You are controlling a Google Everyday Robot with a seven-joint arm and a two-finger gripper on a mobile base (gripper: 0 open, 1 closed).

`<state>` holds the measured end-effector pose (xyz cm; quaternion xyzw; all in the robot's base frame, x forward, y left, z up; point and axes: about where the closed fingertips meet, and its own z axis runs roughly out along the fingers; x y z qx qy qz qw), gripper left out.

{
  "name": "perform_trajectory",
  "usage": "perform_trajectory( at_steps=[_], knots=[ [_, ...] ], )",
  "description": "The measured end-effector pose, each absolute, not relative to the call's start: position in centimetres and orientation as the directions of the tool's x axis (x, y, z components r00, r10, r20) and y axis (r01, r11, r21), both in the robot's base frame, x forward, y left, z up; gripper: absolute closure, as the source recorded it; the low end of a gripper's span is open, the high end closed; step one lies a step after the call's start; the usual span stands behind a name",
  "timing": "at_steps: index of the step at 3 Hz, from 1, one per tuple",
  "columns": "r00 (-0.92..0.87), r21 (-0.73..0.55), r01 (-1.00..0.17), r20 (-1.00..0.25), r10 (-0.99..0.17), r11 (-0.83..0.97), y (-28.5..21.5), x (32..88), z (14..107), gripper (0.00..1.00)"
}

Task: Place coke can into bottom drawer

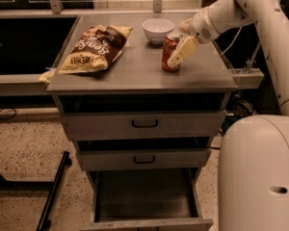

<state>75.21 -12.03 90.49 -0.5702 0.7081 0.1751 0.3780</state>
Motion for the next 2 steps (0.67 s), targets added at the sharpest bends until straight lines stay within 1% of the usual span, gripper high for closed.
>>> perform_trajectory(
  at_steps=[1, 2],
  knots=[
    [-0.070, -0.160, -0.947, -0.746, -0.662, 0.280, -10.80, 75.99, 89.59, 0.18],
    [-0.069, -0.160, -0.947, -0.747, -0.661, 0.280, -10.75, 76.06, 89.55, 0.41]
  ],
)
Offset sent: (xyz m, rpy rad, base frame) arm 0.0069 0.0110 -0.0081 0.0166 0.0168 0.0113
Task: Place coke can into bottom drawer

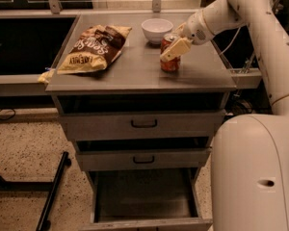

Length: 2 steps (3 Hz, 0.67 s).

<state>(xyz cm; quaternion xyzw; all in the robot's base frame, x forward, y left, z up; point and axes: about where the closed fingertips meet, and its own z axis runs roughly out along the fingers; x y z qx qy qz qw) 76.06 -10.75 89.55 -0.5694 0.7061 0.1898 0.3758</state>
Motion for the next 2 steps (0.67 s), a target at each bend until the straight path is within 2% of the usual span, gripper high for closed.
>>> perform_trajectory(
  at_steps=[2],
  knots=[
    [-0.037, -0.161, -0.959, -0.746, -0.665, 0.234, -10.6, 73.5, 91.1, 0.87]
  ],
)
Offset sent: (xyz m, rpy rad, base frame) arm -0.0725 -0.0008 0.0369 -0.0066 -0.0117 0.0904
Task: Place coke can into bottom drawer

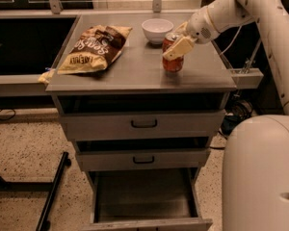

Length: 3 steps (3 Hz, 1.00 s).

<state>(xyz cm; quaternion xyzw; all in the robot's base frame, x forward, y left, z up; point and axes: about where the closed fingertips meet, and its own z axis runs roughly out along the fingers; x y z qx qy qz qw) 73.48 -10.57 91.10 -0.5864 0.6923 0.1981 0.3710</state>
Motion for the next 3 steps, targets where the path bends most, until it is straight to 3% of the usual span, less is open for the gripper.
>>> perform_trajectory(
  at_steps=[1, 3],
  knots=[
    [0.001, -0.164, -0.969, -0.749, -0.663, 0.184, -10.5, 69.5, 93.3, 1.00],
    [0.044, -0.198, -0.967, -0.754, -0.655, 0.163, -11.5, 58.1, 97.8, 1.00]
  ],
)
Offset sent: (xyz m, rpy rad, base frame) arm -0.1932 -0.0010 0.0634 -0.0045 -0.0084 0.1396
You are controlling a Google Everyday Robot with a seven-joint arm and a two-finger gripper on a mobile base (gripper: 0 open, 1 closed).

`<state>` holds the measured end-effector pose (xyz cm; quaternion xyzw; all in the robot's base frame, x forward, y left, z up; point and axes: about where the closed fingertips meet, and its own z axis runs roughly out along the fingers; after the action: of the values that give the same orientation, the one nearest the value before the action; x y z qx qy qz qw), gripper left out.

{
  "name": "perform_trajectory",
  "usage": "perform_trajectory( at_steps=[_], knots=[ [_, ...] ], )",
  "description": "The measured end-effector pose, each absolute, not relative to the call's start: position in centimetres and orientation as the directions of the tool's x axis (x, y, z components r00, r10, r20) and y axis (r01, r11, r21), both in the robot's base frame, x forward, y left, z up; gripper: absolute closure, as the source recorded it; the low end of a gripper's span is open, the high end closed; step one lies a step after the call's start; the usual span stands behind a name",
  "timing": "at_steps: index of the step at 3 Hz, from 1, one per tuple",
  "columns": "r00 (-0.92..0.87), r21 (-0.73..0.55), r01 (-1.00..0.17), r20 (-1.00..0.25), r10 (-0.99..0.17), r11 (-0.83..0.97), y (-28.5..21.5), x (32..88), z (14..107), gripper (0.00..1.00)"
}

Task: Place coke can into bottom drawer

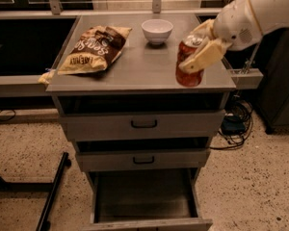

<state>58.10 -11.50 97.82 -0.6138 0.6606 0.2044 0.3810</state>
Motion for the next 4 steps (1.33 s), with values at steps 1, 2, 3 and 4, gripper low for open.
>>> perform_trajectory(
  at_steps=[1, 2, 3, 4],
  knots=[
    [0.039, -0.206, -0.962, -0.753, -0.657, 0.178, -12.5, 53.8, 95.7, 1.00],
    [0.040, -0.188, -0.971, -0.739, -0.673, 0.149, -13.3, 52.3, 90.5, 1.00],
    [0.030, -0.161, -0.978, -0.733, -0.680, 0.130, -14.4, 53.0, 85.3, 1.00],
    [0.030, -0.161, -0.978, -0.733, -0.680, 0.130, -14.4, 53.0, 85.3, 1.00]
  ],
)
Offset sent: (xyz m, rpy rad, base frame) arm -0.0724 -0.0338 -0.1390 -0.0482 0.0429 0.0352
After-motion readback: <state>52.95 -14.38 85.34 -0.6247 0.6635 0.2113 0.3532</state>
